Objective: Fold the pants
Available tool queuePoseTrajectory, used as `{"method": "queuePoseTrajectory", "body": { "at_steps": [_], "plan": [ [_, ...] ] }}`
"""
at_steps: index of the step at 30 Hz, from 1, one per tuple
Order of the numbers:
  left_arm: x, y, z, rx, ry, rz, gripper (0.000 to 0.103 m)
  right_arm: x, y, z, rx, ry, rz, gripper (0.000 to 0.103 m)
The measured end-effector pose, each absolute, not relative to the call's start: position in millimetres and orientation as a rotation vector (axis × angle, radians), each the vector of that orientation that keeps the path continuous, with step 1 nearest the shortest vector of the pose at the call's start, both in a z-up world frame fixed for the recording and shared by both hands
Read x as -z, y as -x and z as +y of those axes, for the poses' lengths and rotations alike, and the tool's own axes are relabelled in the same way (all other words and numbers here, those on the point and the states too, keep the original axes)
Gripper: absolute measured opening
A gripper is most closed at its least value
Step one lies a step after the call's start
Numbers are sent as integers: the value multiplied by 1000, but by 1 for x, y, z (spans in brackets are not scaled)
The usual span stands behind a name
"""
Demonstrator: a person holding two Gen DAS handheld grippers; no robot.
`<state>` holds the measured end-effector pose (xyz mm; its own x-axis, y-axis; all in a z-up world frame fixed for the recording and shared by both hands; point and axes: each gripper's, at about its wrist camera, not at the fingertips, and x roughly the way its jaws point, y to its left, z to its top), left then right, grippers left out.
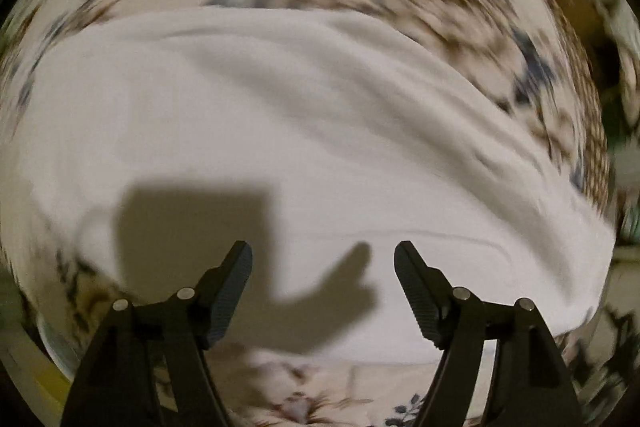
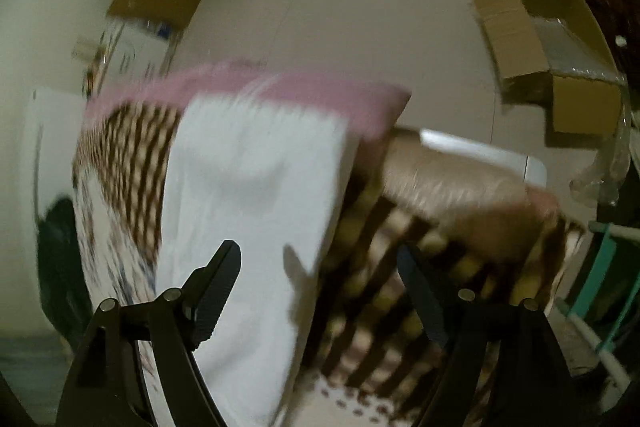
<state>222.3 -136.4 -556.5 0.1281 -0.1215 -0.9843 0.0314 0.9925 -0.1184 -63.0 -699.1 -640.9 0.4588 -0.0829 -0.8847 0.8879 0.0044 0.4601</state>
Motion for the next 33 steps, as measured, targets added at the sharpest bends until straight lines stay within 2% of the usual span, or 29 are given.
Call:
{"method": "queuePoseTrajectory", "body": {
  "at_steps": [4, 6, 7, 8, 11, 13, 14, 15, 17, 18, 20, 21, 25, 28, 33],
  "plan": [
    [576, -227, -179, 154, -6, 1462, 72, 653, 57, -727, 853, -1357, 761, 80],
    [585, -229, -189, 131, -35, 1467, 73, 663, 46, -735, 810, -1337, 815, 56],
    [587, -231, -191, 126, -34, 1468, 74, 666, 39, -735, 796, -1326, 833, 29],
    [590, -233, -193, 122, -26, 1467, 77, 666, 35, -734, 802, -1303, 848, 19],
    [594, -233, -192, 122, -12, 1465, 85, 658, 26, -737, 800, -1218, 834, 10],
    [598, -236, -193, 132, 21, 1458, 93, 670, 31, -745, 830, -1255, 840, 10],
    [600, -236, -192, 143, 39, 1457, 101, 677, 35, -749, 820, -1314, 825, 10],
    [604, -239, -194, 155, 66, 1461, 103, 679, 39, -750, 799, -1362, 805, 10],
    [608, -244, -197, 138, 80, 1475, 103, 672, 47, -748, 743, -1402, 765, 17],
    [609, -247, -200, 119, 86, 1483, 103, 667, 54, -746, 694, -1425, 745, 23],
    [611, -251, -207, 94, 83, 1488, 103, 663, 62, -737, 640, -1443, 723, 60],
    [612, -251, -212, 81, 76, 1483, 103, 664, 67, -731, 615, -1449, 727, 64],
    [613, -258, -227, 56, 76, 1475, 103, 698, 71, -718, 561, -1514, 792, 65],
    [616, -250, -227, 60, 79, 1474, 103, 717, 63, -713, 470, -1584, 695, 65],
    [618, -253, -228, 49, 78, 1483, 103, 713, 34, -711, 393, -1552, 602, 65]
  ]
}}
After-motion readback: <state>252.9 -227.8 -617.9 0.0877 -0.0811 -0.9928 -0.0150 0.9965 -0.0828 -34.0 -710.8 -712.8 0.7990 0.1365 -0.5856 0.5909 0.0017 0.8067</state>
